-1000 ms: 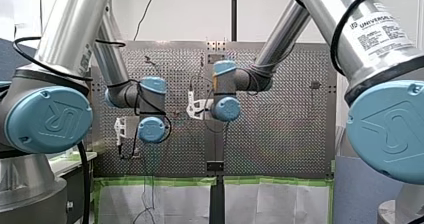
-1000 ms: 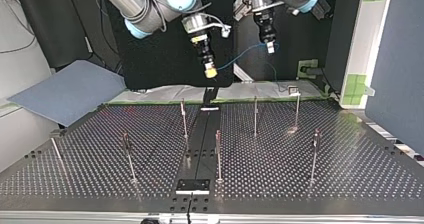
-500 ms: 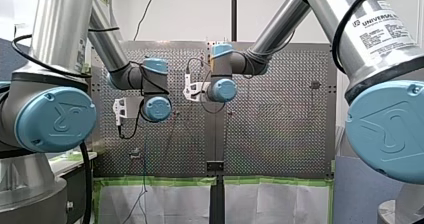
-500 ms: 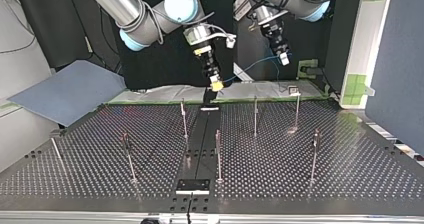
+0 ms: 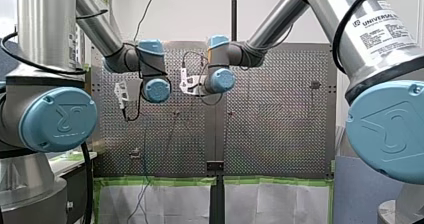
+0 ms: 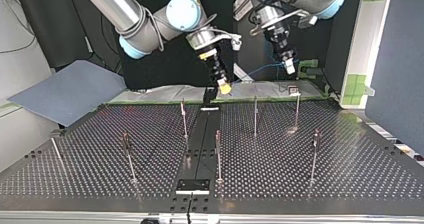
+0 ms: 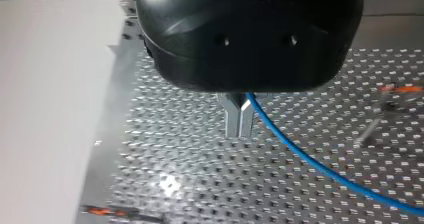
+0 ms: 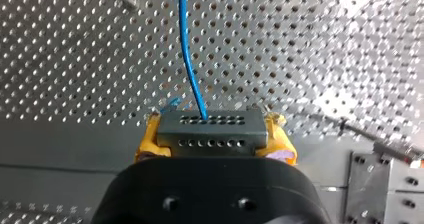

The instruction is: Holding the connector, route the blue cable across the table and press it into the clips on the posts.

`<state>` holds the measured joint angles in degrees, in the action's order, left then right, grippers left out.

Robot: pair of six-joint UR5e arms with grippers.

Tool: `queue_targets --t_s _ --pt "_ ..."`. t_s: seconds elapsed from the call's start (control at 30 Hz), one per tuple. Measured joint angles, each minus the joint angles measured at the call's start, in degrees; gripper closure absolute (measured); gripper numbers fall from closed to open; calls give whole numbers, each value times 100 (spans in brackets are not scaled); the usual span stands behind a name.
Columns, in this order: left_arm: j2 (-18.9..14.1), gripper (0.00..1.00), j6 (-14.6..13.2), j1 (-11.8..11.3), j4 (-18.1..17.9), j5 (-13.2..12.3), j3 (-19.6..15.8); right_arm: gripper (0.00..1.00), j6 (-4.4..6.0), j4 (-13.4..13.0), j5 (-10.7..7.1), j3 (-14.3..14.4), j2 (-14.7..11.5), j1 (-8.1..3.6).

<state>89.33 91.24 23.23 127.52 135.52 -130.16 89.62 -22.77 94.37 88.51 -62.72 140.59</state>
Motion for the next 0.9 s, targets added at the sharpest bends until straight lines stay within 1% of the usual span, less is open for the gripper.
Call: queue_targets --t_s 0.23,0.43,0.53,0.7,0.77,0.9 --pt "-373 100 -9 -150 151 -46 134 100 2 405 -119 -398 0 53" --pt "-349 100 2 -278 268 -122 305 100 53 765 -181 -781 0 76" --pt "-338 100 -5 -353 342 -148 375 100 74 895 -227 -967 0 77" --pt "-336 100 -9 -422 414 -169 418 100 114 1046 -287 -1248 0 79" --pt "-339 100 -6 -444 427 -181 424 100 157 1085 -307 -1375 0 79" --pt "-416 100 95 -620 549 -342 442 100 254 1111 -386 -1614 1 79"
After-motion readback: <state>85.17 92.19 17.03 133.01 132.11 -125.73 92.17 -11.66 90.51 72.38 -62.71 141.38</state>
